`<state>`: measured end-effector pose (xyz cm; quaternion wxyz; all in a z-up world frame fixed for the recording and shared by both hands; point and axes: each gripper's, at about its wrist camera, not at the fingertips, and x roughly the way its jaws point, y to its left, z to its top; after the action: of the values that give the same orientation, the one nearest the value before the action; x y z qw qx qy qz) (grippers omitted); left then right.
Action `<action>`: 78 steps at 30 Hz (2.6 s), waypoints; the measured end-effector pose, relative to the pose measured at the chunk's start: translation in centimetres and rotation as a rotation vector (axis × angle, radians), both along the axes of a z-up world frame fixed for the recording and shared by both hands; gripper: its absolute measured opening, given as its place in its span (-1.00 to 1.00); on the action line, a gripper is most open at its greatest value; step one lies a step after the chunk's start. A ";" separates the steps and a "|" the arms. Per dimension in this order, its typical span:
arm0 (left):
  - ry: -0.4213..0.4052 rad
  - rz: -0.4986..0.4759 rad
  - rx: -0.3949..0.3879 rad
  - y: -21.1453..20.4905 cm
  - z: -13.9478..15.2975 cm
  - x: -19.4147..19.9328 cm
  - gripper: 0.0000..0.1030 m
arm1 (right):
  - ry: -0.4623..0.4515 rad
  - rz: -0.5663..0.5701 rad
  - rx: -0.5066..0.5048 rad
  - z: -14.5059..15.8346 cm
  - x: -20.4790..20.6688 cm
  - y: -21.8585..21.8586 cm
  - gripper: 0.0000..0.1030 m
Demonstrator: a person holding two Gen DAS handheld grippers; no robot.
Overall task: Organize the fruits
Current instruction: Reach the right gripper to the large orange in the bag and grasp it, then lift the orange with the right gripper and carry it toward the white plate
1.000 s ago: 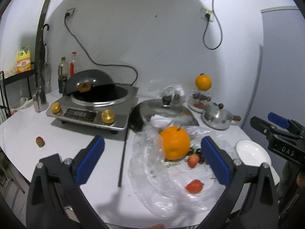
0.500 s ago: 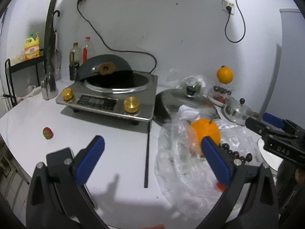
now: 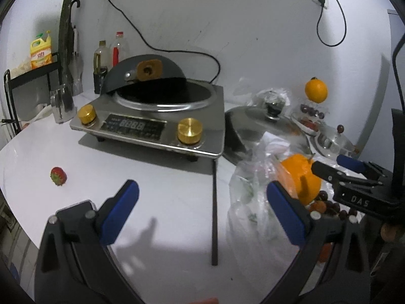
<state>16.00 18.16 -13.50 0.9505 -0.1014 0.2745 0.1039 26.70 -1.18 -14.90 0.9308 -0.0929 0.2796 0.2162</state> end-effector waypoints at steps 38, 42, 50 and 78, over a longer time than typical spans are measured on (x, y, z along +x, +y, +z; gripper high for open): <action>0.054 0.006 -0.015 1.8 -0.6 1.7 0.98 | 0.142 0.023 -0.027 -3.3 4.7 2.8 0.64; 0.051 0.006 -0.011 1.3 -0.1 1.2 0.98 | 0.122 0.036 -0.015 -2.3 3.9 2.5 0.64; 0.026 -0.010 -0.001 -0.6 1.3 0.1 0.98 | 0.091 0.050 0.015 -0.3 2.0 0.8 0.64; 0.008 -0.099 0.034 -10.7 3.3 -1.5 0.98 | 0.034 -0.037 0.084 2.6 -2.8 -10.5 0.64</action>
<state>14.55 7.45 -10.22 0.9550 -0.0713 0.2811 0.0619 23.86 -11.66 -12.29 0.9330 -0.0450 0.2876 0.2117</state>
